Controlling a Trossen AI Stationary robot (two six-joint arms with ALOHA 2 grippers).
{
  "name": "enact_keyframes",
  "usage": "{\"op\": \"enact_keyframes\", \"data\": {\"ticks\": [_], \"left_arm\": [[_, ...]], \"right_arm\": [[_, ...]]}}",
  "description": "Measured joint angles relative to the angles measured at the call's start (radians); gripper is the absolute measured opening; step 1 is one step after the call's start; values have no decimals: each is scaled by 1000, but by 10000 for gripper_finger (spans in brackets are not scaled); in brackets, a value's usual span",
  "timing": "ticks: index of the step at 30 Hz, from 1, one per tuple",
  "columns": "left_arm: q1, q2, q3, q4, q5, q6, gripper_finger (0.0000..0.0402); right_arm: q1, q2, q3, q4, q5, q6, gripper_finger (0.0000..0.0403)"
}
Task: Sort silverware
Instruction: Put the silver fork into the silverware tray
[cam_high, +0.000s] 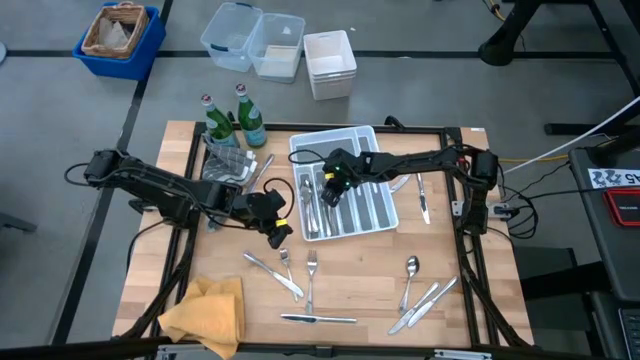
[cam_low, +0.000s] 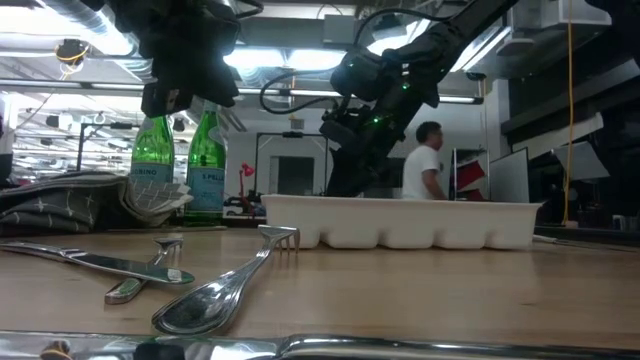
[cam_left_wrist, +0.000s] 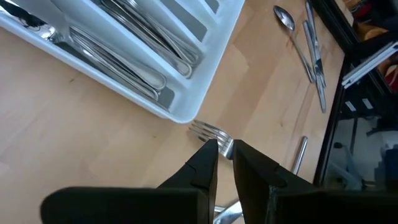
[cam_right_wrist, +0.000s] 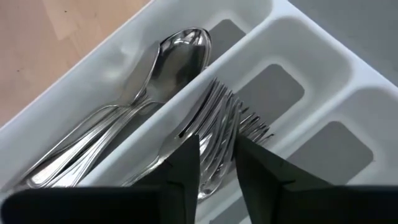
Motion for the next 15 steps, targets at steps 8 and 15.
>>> {"op": "enact_keyframes", "data": {"ticks": [8,15], "left_arm": [[0,0,0,-2,24,-12,40],[0,0,0,-9,49,-10,40]], "right_arm": [[0,-2,0,-5,0,29,111],[0,-41,103,-214,11,18,112]]}}
